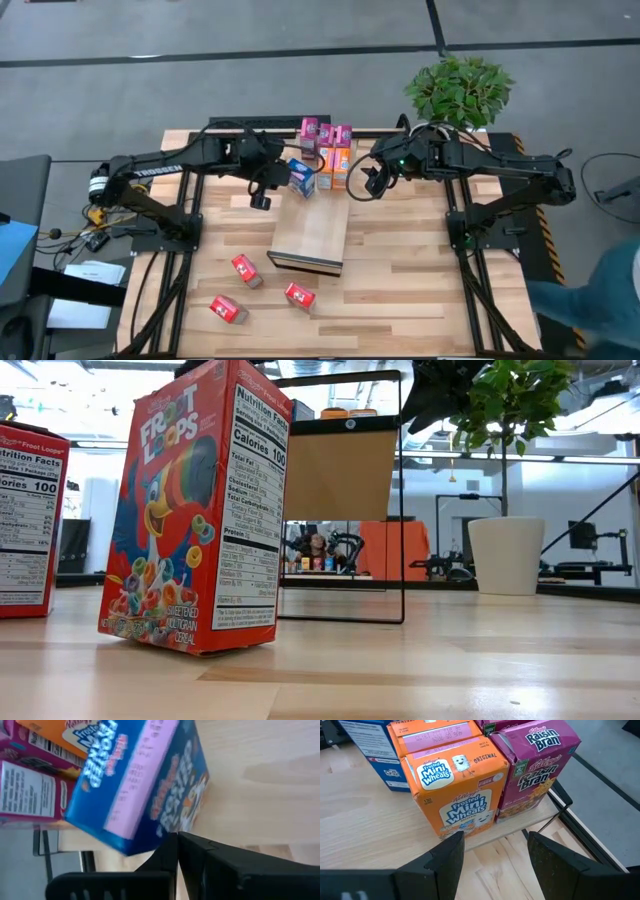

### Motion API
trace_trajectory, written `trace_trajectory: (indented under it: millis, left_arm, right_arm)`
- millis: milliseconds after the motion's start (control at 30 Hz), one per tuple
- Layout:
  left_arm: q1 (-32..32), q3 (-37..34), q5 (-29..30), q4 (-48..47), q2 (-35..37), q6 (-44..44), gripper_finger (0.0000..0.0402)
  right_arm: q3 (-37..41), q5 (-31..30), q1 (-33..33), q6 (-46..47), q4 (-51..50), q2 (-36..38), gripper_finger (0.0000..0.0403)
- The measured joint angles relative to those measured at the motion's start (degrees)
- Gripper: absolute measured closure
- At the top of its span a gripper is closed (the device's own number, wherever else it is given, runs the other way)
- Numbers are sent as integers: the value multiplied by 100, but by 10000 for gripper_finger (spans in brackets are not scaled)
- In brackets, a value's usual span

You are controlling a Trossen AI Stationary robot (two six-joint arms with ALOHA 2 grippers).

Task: Stack cereal on shelf
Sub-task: Put the blue cereal box on the shelf

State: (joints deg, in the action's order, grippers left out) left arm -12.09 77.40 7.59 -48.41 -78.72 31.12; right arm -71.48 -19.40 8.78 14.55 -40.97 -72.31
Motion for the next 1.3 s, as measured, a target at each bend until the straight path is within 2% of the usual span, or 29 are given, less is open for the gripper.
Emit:
trace_trajectory:
  millis: [667, 800, 933, 1000, 1167, 1300]
  left_arm:
    - [-612, -94, -12, 1267, -118, 62, 401]
    - [-641, -94, 93, 1173, -118, 16, 401]
    - [-639, -94, 608, 832, -97, -45, 401]
    - [-638, -94, 651, 719, 2, -171, 401]
    - [-460, -89, -145, 649, 408, -1204, 401]
    - [-116, -89, -519, 285, 620, -1798, 401]
  right_arm:
    - [0, 0, 0, -2, -2, 0, 158]
    - [0, 0, 0, -5, -2, 0, 158]
    - [0, 0, 0, -21, -2, 0, 158]
    - [0, 0, 0, -24, -2, 0, 158]
    - [0, 0, 0, -23, -17, 0, 158]
    - [0, 0, 0, -22, -23, 0, 158]
